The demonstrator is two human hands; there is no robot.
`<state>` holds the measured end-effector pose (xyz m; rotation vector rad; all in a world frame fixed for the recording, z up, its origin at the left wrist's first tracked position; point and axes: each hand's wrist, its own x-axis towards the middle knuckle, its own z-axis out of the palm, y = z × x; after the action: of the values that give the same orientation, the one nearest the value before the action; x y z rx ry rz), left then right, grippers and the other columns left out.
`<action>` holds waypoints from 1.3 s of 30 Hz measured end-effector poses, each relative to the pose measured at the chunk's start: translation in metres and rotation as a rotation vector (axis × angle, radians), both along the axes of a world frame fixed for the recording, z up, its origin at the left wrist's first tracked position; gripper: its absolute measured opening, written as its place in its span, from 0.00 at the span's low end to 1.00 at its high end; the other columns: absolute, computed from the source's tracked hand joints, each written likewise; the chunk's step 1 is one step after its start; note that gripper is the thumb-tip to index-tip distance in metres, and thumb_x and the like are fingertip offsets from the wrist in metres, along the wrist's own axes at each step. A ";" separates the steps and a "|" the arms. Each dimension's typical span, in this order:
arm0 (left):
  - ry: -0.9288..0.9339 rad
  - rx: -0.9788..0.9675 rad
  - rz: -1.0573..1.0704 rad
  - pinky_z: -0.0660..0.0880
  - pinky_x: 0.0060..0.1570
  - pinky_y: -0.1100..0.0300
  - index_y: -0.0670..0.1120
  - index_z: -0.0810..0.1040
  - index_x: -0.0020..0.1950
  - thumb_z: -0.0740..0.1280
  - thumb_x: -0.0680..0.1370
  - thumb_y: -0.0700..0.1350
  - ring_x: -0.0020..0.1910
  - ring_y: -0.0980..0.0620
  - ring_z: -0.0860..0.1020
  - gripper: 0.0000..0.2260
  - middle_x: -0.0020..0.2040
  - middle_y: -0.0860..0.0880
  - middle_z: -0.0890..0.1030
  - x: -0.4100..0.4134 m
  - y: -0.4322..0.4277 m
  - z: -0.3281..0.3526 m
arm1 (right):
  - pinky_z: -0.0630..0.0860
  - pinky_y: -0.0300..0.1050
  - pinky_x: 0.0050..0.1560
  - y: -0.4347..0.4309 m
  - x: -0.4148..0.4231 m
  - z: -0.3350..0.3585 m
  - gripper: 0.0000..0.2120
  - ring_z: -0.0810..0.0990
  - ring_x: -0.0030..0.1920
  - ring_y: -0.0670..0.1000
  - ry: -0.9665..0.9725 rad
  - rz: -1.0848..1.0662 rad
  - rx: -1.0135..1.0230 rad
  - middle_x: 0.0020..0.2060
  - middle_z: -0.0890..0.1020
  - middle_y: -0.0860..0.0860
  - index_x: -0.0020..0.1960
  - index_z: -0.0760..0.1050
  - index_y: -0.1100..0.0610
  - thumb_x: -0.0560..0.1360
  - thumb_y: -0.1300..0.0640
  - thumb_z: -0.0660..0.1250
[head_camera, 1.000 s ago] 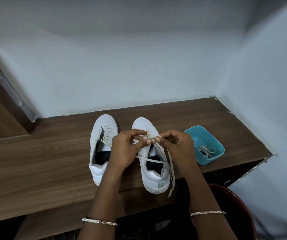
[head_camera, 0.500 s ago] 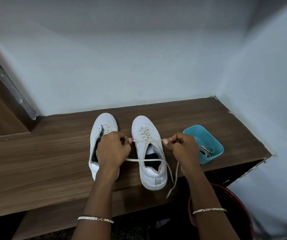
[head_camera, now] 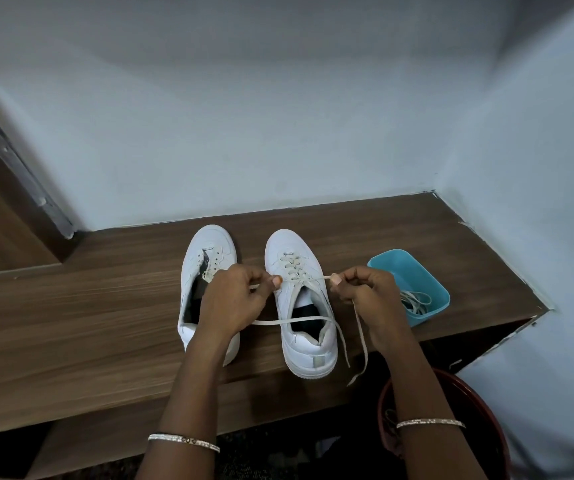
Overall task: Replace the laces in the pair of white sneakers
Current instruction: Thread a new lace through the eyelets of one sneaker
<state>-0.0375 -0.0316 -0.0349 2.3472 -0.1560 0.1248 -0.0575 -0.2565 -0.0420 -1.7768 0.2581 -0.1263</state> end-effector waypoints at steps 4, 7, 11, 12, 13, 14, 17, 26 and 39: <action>0.181 -0.400 -0.060 0.76 0.47 0.55 0.49 0.86 0.42 0.68 0.79 0.53 0.42 0.59 0.81 0.11 0.39 0.55 0.85 0.000 -0.005 0.012 | 0.78 0.55 0.50 0.005 0.001 0.007 0.09 0.80 0.41 0.52 0.017 0.074 0.219 0.37 0.85 0.55 0.40 0.84 0.59 0.77 0.58 0.70; 0.294 -0.723 -0.047 0.67 0.29 0.69 0.39 0.84 0.48 0.66 0.81 0.47 0.25 0.62 0.71 0.13 0.30 0.52 0.78 -0.006 -0.022 0.021 | 0.78 0.60 0.56 0.014 0.000 0.012 0.09 0.81 0.44 0.54 -0.007 0.116 0.291 0.39 0.85 0.54 0.42 0.83 0.59 0.78 0.56 0.70; 0.346 -0.881 -0.066 0.61 0.23 0.70 0.39 0.82 0.49 0.64 0.81 0.47 0.24 0.59 0.64 0.12 0.28 0.57 0.78 -0.008 -0.037 0.016 | 0.78 0.61 0.59 0.032 -0.002 0.019 0.11 0.84 0.50 0.61 -0.039 0.107 0.482 0.48 0.86 0.59 0.41 0.83 0.61 0.78 0.57 0.68; 0.349 -0.921 -0.068 0.60 0.22 0.69 0.40 0.82 0.49 0.64 0.81 0.47 0.24 0.58 0.63 0.12 0.29 0.56 0.79 -0.007 -0.039 0.014 | 0.79 0.61 0.58 0.036 -0.002 0.020 0.11 0.84 0.51 0.63 -0.036 0.092 0.547 0.48 0.86 0.62 0.40 0.84 0.60 0.78 0.57 0.68; 0.351 -0.955 -0.062 0.60 0.21 0.69 0.41 0.82 0.48 0.64 0.82 0.47 0.24 0.57 0.64 0.11 0.33 0.55 0.82 -0.007 -0.040 0.012 | 0.80 0.61 0.57 0.039 -0.001 0.020 0.12 0.84 0.50 0.64 -0.039 0.070 0.593 0.47 0.85 0.63 0.39 0.84 0.60 0.78 0.57 0.68; 0.353 -0.982 -0.051 0.60 0.21 0.69 0.41 0.82 0.48 0.64 0.81 0.47 0.24 0.57 0.64 0.11 0.37 0.53 0.83 -0.006 -0.041 0.010 | 0.80 0.60 0.56 0.041 0.000 0.020 0.14 0.84 0.49 0.63 -0.045 0.045 0.617 0.46 0.85 0.64 0.38 0.84 0.59 0.79 0.56 0.68; 0.366 -1.072 -0.064 0.60 0.21 0.68 0.39 0.82 0.52 0.63 0.82 0.46 0.26 0.57 0.65 0.12 0.43 0.45 0.83 -0.002 -0.042 0.002 | 0.81 0.56 0.52 0.045 0.003 0.017 0.16 0.84 0.43 0.58 -0.061 -0.008 0.642 0.41 0.85 0.60 0.37 0.82 0.58 0.81 0.53 0.65; 0.272 -1.195 0.032 0.65 0.23 0.69 0.41 0.83 0.49 0.68 0.78 0.41 0.25 0.59 0.68 0.06 0.35 0.49 0.80 -0.002 -0.053 -0.003 | 0.81 0.50 0.50 0.046 0.003 0.010 0.10 0.85 0.48 0.56 -0.107 0.025 0.643 0.46 0.86 0.58 0.52 0.83 0.63 0.79 0.57 0.67; 0.301 -1.160 -0.126 0.63 0.24 0.68 0.39 0.81 0.53 0.63 0.81 0.40 0.27 0.58 0.65 0.08 0.34 0.48 0.75 -0.001 -0.054 -0.003 | 0.78 0.62 0.60 0.048 0.007 0.005 0.09 0.83 0.48 0.59 -0.150 0.010 0.593 0.47 0.84 0.63 0.54 0.81 0.64 0.79 0.60 0.67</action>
<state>-0.0382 -0.0851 -0.0376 1.1732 -0.0507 -0.1680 -0.0505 -0.2088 -0.0373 -1.1732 0.1559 -0.1567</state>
